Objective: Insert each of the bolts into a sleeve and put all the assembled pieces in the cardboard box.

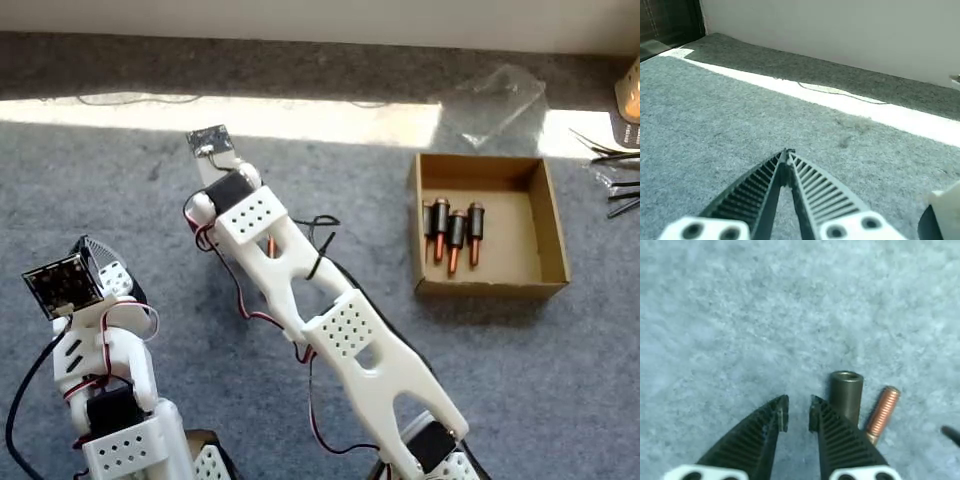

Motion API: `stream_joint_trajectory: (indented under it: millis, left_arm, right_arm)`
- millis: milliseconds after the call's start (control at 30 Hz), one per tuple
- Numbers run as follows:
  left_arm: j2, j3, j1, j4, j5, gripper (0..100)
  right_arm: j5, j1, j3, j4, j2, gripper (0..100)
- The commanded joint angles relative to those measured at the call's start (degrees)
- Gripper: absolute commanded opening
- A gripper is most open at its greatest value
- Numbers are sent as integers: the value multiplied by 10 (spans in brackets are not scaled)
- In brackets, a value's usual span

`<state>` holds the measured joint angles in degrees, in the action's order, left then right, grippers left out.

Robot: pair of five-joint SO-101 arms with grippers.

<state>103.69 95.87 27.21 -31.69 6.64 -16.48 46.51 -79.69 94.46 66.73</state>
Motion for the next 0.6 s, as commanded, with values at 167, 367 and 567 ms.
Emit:
stream_joint_trajectory:
  millis: [167,367,567]
  left_arm:
    - [3,14,4,-2,-1,6]
    - [2,14,4,-2,-1,6]
    - [2,14,4,-2,-1,6]
  right_arm:
    - [17,-11,-83,28,-44,150]
    - [16,-20,-83,26,-42,149]
    - [17,-42,-82,24,-41,149]
